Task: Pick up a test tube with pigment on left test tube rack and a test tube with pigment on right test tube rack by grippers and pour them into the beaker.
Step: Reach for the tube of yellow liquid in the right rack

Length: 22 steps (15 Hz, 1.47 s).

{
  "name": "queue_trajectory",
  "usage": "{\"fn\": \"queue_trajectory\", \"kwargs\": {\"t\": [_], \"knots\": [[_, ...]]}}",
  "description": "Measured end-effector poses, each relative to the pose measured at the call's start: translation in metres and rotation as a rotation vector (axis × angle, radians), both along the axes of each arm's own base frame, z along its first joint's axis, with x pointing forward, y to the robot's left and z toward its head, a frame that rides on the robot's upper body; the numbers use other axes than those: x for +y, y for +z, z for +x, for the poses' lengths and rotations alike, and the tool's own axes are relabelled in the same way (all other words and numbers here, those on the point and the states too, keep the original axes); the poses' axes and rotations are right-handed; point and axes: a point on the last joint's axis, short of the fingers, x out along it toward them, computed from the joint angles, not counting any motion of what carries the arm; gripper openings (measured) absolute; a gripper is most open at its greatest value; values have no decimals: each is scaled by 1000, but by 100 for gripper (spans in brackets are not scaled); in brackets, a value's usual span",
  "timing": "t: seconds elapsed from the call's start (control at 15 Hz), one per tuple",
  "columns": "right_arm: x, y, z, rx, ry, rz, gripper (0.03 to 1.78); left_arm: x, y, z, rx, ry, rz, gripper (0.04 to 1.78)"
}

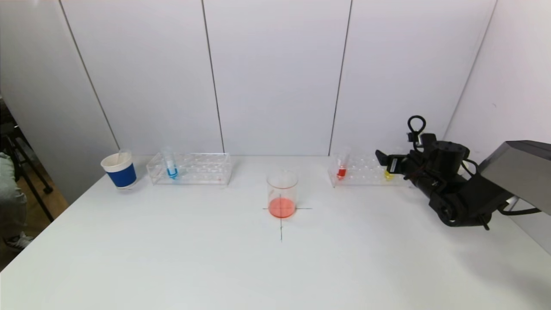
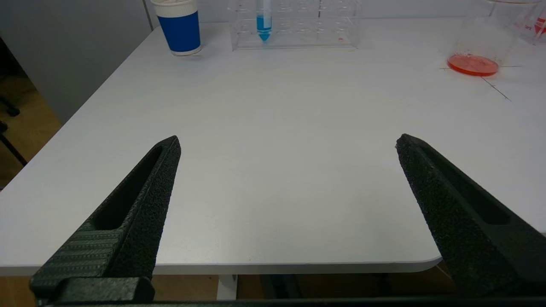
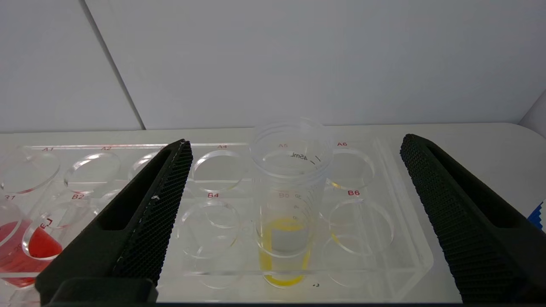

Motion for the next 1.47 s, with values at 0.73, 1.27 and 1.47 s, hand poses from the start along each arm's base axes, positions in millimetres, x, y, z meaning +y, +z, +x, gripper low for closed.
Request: {"fn": "queue_trajectory", "kwargs": {"t": [0.73, 1.27, 1.47], "knots": [[2, -7, 3, 8, 6, -10, 177, 0, 0, 0, 1, 0, 0, 176], [2, -7, 4, 8, 6, -11, 155, 0, 0, 0, 1, 0, 0, 176], [2, -7, 4, 7, 6, -11, 112, 0, 0, 0, 1, 0, 0, 176]]}}
